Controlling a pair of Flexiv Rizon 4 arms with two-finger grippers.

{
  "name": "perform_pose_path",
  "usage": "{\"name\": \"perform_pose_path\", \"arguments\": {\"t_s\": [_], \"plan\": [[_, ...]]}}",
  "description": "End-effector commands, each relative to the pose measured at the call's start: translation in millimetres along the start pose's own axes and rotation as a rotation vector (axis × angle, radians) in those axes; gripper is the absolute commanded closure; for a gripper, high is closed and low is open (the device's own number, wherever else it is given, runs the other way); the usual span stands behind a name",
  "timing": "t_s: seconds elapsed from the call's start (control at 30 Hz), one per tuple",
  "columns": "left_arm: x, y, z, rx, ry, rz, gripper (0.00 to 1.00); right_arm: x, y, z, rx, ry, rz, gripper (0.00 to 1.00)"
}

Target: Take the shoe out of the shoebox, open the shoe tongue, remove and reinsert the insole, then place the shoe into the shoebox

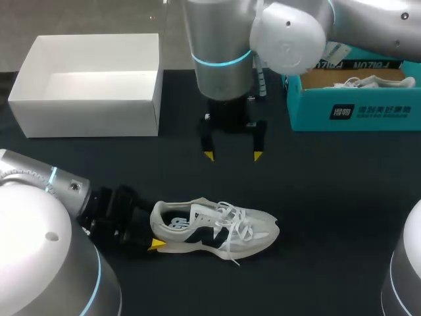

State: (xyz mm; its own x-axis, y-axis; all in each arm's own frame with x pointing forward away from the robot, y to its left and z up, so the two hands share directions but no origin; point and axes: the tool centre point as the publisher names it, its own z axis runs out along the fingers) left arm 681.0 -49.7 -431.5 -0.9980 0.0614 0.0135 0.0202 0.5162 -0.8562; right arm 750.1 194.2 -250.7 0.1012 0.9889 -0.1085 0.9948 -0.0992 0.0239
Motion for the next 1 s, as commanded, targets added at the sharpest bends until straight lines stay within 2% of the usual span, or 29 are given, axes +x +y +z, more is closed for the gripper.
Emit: {"name": "perform_pose_path", "arguments": {"t_s": [0.03,0.07,0.13,0.17,0.6,0.77,1.0], "plan": [[-4.5,14.5,11.5,-0.004,0.003,-0.001,1.00,11.5,-15.4,8.6,-0.018,0.019,-0.052,0.00],[-4.5,14.5,11.5,-0.004,0.003,-0.001,1.00,13.8,-18.4,11.3,-0.006,0.038,-0.051,0.00],[-4.5,14.5,11.5,-0.004,0.003,-0.001,1.00,18.1,-23.0,17.2,0.069,0.026,-0.033,0.00],[-4.5,14.5,11.5,-0.004,0.003,-0.001,1.00,16.7,-25.2,20.6,0.070,0.091,-0.012,0.00],[-4.5,14.5,11.5,-0.004,0.003,-0.001,1.00,16.7,-25.2,20.6,0.070,0.091,-0.012,0.00],[-4.5,14.5,11.5,-0.004,0.003,-0.001,1.00,30.8,-25.1,18.1,0.074,0.057,-0.065,0.00],[-4.5,14.5,11.5,-0.004,0.003,-0.001,1.00,53.4,-41.5,20.4,0.081,0.023,-0.062,0.00]]}}
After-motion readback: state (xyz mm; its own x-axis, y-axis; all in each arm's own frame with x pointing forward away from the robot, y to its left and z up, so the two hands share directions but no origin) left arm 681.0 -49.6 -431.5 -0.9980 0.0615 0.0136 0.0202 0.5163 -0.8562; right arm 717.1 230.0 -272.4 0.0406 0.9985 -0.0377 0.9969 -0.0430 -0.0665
